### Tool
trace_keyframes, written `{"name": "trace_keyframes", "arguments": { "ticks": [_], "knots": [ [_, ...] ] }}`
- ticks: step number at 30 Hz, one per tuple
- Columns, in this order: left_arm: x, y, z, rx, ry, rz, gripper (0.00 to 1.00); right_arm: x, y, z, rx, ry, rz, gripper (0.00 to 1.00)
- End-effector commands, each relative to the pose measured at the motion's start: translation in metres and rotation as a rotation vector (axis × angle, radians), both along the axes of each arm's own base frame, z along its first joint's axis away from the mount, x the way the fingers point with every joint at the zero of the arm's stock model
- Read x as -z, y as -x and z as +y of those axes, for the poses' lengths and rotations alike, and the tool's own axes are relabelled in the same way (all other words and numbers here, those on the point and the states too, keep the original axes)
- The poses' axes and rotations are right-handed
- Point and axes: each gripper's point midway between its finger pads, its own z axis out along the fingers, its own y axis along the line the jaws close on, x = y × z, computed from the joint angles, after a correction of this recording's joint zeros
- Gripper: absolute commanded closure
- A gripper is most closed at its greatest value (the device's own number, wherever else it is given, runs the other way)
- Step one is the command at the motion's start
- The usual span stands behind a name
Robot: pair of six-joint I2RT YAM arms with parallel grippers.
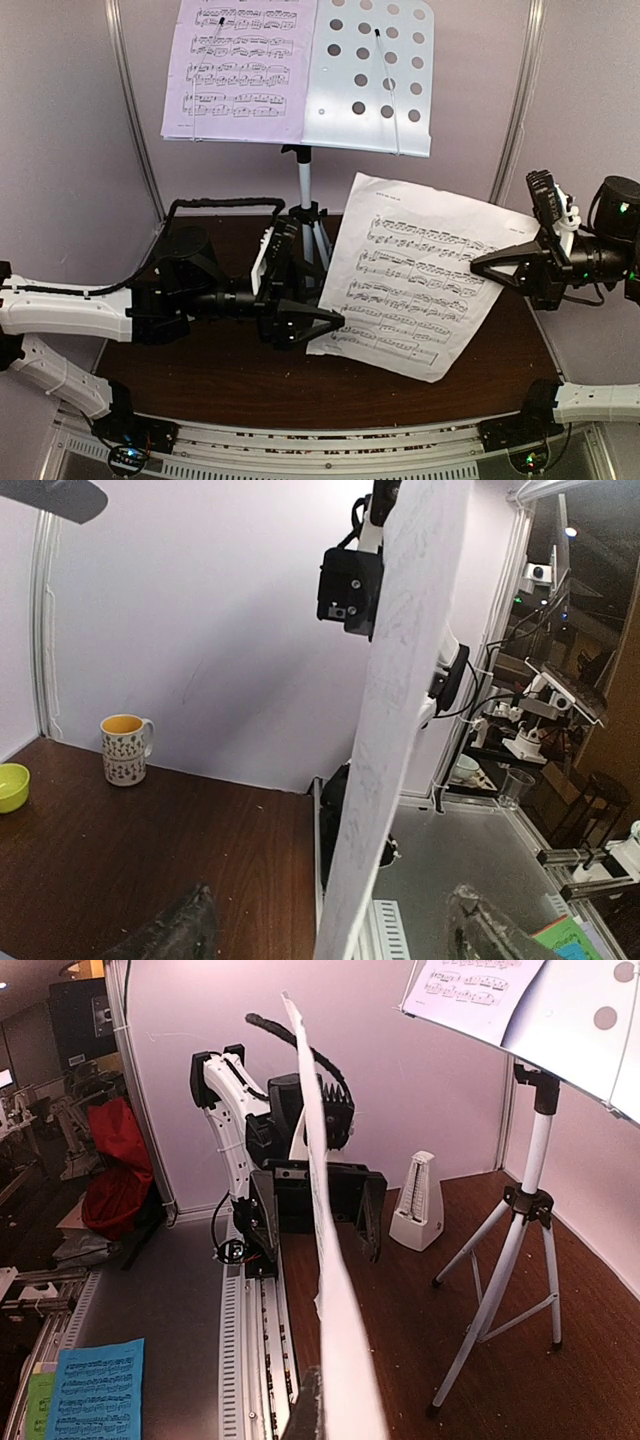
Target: Set up the instrument practice props
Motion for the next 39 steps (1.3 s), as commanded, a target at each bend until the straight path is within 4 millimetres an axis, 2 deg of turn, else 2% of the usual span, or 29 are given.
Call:
{"name": "trace_keyframes", "arguments": {
  "ticks": [1, 3, 5, 7, 11, 14, 15, 17, 19, 21, 23, 28, 32, 39],
  "knots": [
    [-0.041, 0.006, -0.003, -0.026, 0.101, -0.066, 0.28, -0.020, -0.001, -0.002, 0.017, -0.045, -0.037, 1.00],
    [-0.043, 0.004, -0.007, -0.076, 0.078, -0.101, 0.40, -0.021, -0.005, -0.001, 0.035, -0.051, -0.043, 1.00],
    [-0.049, -0.001, -0.007, -0.128, 0.080, -0.106, 0.57, -0.022, -0.010, -0.001, 0.058, -0.055, -0.044, 1.00],
    [-0.055, -0.008, -0.004, -0.190, 0.094, -0.100, 0.74, -0.025, -0.016, 0.000, 0.086, -0.059, -0.043, 1.00],
    [-0.069, -0.025, 0.007, -0.317, 0.099, -0.091, 0.99, -0.038, -0.027, -0.004, 0.155, -0.097, -0.057, 1.00],
    [-0.085, -0.033, 0.013, -0.380, 0.093, -0.105, 1.00, -0.060, -0.033, -0.009, 0.203, -0.161, -0.090, 1.00],
    [-0.092, -0.035, 0.015, -0.396, 0.091, -0.115, 1.00, -0.071, -0.035, -0.011, 0.223, -0.189, -0.109, 0.96],
    [-0.109, -0.040, 0.020, -0.437, 0.087, -0.138, 1.00, -0.088, -0.046, -0.015, 0.287, -0.230, -0.121, 0.81],
    [-0.128, -0.046, 0.026, -0.481, 0.080, -0.157, 1.00, -0.103, -0.060, -0.019, 0.368, -0.257, -0.119, 0.70],
    [-0.149, -0.053, 0.033, -0.522, 0.083, -0.159, 1.00, -0.117, -0.074, -0.024, 0.447, -0.277, -0.113, 0.60],
    [-0.176, -0.061, 0.045, -0.562, 0.107, -0.154, 1.00, -0.131, -0.084, -0.028, 0.508, -0.304, -0.113, 0.55],
    [-0.220, -0.078, 0.071, -0.621, 0.161, -0.097, 1.00, -0.166, -0.105, -0.037, 0.625, -0.413, -0.105, 0.49],
    [-0.250, -0.088, 0.091, -0.687, 0.178, -0.078, 1.00, -0.186, -0.123, -0.038, 0.702, -0.464, -0.089, 0.43],
    [-0.286, -0.122, 0.149, -0.920, 0.218, -0.007, 1.00, -0.194, -0.155, -0.024, 0.794, -0.451, -0.060, 0.42]
  ]
}}
